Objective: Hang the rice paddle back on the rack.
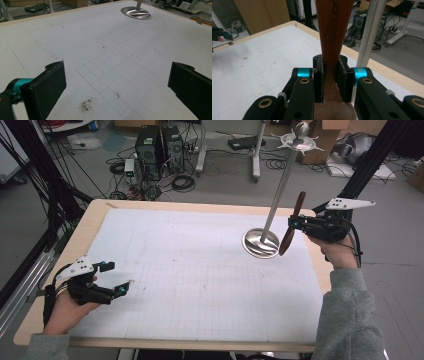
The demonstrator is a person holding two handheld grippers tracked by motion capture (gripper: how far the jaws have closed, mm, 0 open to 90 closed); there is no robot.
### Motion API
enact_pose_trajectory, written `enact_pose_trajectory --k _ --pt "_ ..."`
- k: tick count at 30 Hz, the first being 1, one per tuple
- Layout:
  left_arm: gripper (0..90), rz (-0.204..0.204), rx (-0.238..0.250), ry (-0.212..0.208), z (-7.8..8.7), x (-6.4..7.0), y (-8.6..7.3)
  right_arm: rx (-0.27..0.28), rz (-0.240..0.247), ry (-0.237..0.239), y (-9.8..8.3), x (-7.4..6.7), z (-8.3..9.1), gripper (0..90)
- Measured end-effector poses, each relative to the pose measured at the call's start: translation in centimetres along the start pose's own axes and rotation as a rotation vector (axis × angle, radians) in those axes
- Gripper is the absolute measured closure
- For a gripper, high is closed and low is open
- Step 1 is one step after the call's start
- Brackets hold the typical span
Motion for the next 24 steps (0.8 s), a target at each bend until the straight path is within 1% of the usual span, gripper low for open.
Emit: enact_pose_trajectory --k 4,7,9,11,14,20,24 --pt "2.2 0.001 -0.001 0.001 0.1 0.0 -0.1 -0.001 0.004 -0.004 0.0 0.4 0.0 77.9" --pt "2.2 0.011 0.005 0.002 0.1 -0.1 0.0 0.008 -0.005 -0.002 0.2 0.7 0.0 77.9" --pt "2.2 0.014 0.010 -0.005 0.1 0.0 0.1 0.006 -0.006 -0.006 0.2 1.0 -0.1 77.9" --pt "2.2 0.010 0.007 -0.007 0.1 0.1 0.0 0.004 -0.009 -0.012 0.3 1.2 -0.1 77.9" --pt "2.2 0.008 0.003 -0.007 0.1 0.1 -0.1 0.008 -0.018 -0.019 0.6 1.7 0.1 77.9" --pt "2.2 0.011 0.001 -0.003 0.0 0.0 -0.2 0.007 -0.018 -0.033 0.8 2.5 0.6 77.9" --pt "2.2 0.005 -0.008 0.001 -0.1 -0.1 -0.4 -0.014 -0.022 -0.041 0.8 3.1 0.8 77.9"
Point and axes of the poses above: each handheld gripper's, and its own axes: z roughly backward along the jaws, y roughly out of its top, x roughly to its right, the point moved 9 cm from there along -z, roughly forward along the jaws, and after that the axes turned 15 degrees about z, right-handed, at the moved point
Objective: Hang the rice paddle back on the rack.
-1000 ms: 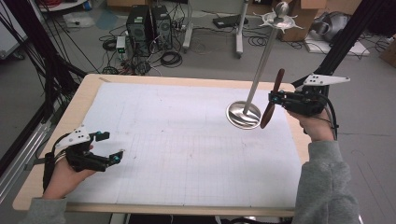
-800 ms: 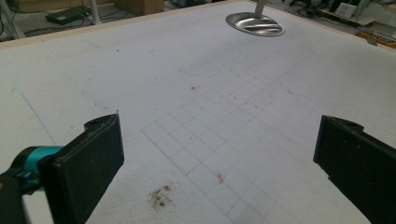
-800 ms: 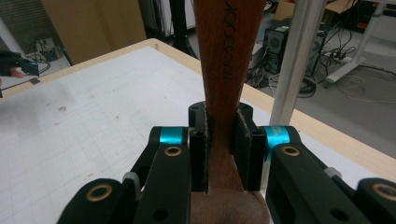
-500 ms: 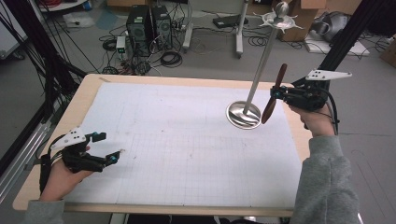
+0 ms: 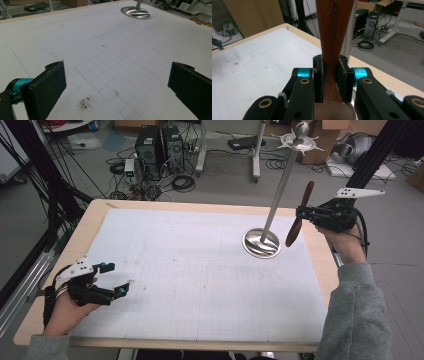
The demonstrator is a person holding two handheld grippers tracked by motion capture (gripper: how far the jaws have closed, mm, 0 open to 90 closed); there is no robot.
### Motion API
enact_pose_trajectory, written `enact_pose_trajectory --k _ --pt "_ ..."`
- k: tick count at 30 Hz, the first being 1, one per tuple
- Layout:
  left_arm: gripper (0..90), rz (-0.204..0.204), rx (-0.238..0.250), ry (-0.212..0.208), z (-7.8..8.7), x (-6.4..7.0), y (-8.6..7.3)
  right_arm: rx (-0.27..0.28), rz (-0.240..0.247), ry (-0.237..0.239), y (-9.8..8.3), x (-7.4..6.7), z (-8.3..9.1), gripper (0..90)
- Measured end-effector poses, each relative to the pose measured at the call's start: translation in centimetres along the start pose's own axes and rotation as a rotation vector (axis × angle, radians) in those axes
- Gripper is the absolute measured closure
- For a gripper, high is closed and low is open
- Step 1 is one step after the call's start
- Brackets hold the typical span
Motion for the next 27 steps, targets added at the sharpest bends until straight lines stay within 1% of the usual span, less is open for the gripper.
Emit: enact_pose_trajectory --k 2,4,6,7,13,14,16,22,27 --pt "2.2 0.000 -0.010 0.006 -0.1 -0.1 -0.2 -0.005 0.009 -0.003 0.1 0.3 0.1 77.9" --pt "2.2 -0.001 -0.013 0.006 -0.2 -0.1 -0.3 -0.006 0.013 0.005 0.3 0.4 0.3 77.9" --pt "2.2 0.000 -0.015 0.004 -0.3 -0.1 -0.3 0.005 0.020 0.008 0.5 0.6 0.4 77.9" --pt "2.2 0.001 -0.013 0.002 -0.3 0.0 -0.3 0.012 0.012 0.010 0.6 0.7 0.5 77.9" --pt "2.2 -0.002 -0.008 -0.001 -0.2 0.1 -0.1 0.002 0.016 -0.004 1.0 1.4 0.7 77.9" --pt "2.2 -0.001 -0.005 -0.002 -0.1 0.1 -0.1 0.002 0.026 -0.010 1.1 1.6 0.8 77.9" --pt "2.2 0.000 0.004 -0.001 0.1 0.1 0.1 0.010 0.022 -0.013 1.4 1.7 0.9 77.9" --pt "2.2 0.003 0.009 -0.005 0.3 0.2 0.2 0.025 0.036 -0.016 2.1 1.9 1.0 77.9" --pt "2.2 0.003 0.006 -0.005 0.3 0.1 0.1 0.006 0.056 -0.012 2.5 2.0 1.1 77.9"
Point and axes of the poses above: each handheld gripper's, and its own axes: z roughly backward along the jaws, y roughly out of its top, x roughly to its right, the point moved 9 cm from there along -z, roughly forward along the jaws, and after that the axes turned 15 degrees about z, right-handed, at the moved point
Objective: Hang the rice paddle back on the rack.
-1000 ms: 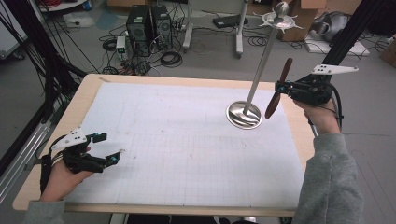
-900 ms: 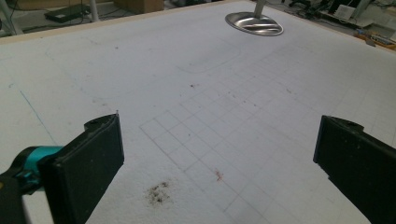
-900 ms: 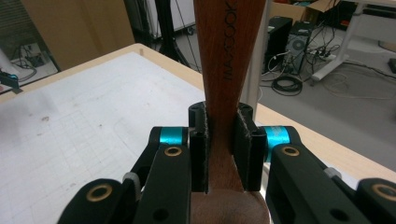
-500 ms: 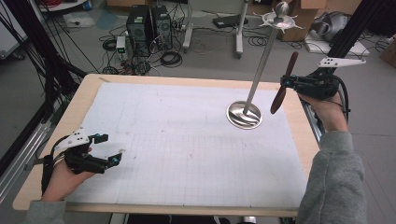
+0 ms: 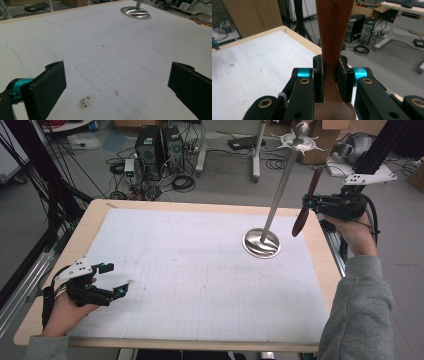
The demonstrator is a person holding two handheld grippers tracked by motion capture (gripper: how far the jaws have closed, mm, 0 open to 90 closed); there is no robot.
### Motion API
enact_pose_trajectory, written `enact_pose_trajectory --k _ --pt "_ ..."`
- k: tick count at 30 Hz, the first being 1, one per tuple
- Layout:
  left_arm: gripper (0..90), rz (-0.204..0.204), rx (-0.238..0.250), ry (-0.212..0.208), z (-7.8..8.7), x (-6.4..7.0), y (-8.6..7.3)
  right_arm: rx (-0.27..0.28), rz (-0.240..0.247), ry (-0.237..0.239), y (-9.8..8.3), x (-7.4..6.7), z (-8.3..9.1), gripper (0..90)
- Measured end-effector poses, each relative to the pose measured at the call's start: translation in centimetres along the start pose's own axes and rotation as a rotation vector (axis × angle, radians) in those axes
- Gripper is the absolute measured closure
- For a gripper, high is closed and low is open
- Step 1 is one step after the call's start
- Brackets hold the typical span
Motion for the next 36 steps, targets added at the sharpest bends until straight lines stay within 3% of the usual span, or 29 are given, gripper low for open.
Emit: enact_pose_trajectory --k 8,24,36 --pt "2.2 0.004 0.002 0.001 0.2 -0.1 -0.1 0.017 0.017 -0.020 1.4 0.6 0.6 77.9" --pt "2.2 0.029 0.008 0.009 1.0 -0.8 -0.4 0.054 0.016 -0.048 2.4 2.6 1.1 77.9" --pt "2.2 0.035 0.009 0.004 1.0 -0.9 -0.5 0.066 0.019 -0.072 3.2 3.2 1.4 77.9"
Point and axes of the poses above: each handheld gripper's, and its own axes: z roughly backward along the jaws, y roughly out of its top, x roughly to its right, the point moved 9 cm from there along -z, roughly forward along the jaws, and after that the axes turned 15 degrees about z, right-handed, at the moved point
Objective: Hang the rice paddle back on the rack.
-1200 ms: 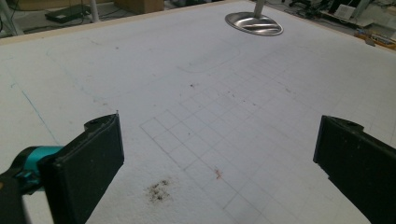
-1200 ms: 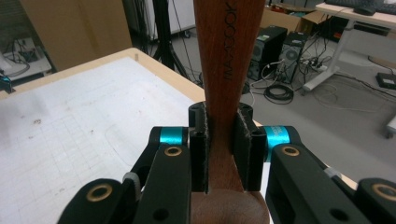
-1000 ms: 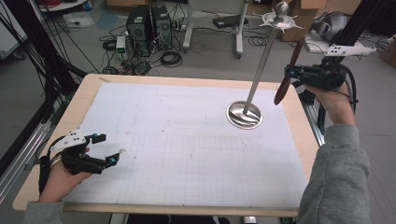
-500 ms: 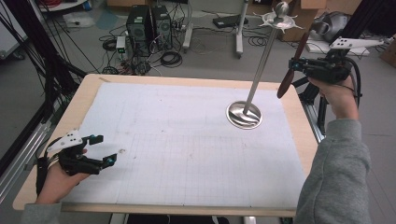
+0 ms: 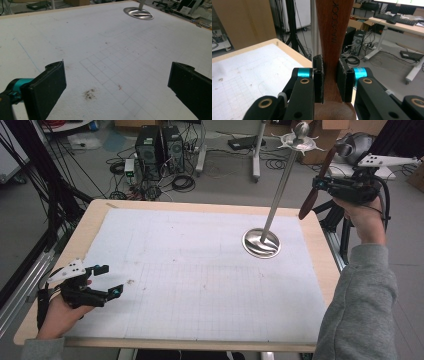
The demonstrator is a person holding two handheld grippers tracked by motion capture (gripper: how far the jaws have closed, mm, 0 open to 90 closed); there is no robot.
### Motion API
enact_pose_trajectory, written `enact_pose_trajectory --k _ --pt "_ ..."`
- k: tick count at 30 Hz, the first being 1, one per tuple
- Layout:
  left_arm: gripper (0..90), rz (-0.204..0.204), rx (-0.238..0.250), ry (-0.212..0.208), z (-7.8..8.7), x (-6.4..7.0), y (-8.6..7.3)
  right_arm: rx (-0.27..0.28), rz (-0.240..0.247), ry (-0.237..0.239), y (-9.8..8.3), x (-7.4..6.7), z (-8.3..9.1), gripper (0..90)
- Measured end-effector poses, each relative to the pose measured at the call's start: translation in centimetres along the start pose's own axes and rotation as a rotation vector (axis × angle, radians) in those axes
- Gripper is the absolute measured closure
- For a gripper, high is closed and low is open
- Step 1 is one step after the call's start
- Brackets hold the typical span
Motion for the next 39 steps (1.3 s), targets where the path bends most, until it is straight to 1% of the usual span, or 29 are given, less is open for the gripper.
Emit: enact_pose_trajectory --k 3,7,11,13,15,22,32,35,39 --pt "2.2 0.004 0.004 0.000 0.0 0.0 0.0 0.009 -0.006 0.000 0.3 0.2 0.1 77.9" --pt "2.2 -0.002 0.011 0.006 0.1 -0.1 0.1 0.006 -0.004 -0.001 0.5 0.3 0.1 78.0" --pt "2.2 -0.004 0.013 0.002 0.2 0.0 0.2 -0.002 -0.001 -0.006 0.3 0.5 -0.2 77.9" --pt "2.2 -0.005 0.012 0.000 0.1 0.0 0.2 -0.003 -0.011 0.004 0.4 0.3 -0.4 77.9" --pt "2.2 -0.006 0.010 0.001 0.1 0.0 0.2 0.007 -0.008 0.002 0.5 0.3 -0.5 77.9" --pt "2.2 -0.003 0.013 0.004 0.3 -0.2 0.2 0.005 -0.015 -0.003 0.4 0.5 -0.8 77.9" --pt "2.2 0.001 0.009 0.001 0.2 -0.1 0.1 0.007 -0.009 0.011 0.5 0.3 -1.1 77.9" --pt "2.2 0.004 0.011 0.001 0.1 -0.1 0.1 0.008 -0.013 0.010 0.5 0.3 -1.2 77.9" --pt "2.2 0.004 0.011 0.000 0.2 -0.1 0.1 0.008 -0.007 0.010 0.5 0.3 -1.3 77.9"
Point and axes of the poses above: each handheld gripper's, and its own axes: z roughly backward along the jaws, y roughly out of its top, x roughly to its right, the point moved 9 cm from there along -z, roughly forward along the jaws, and after that the axes turned 15 degrees about z, right-handed, at the moved point
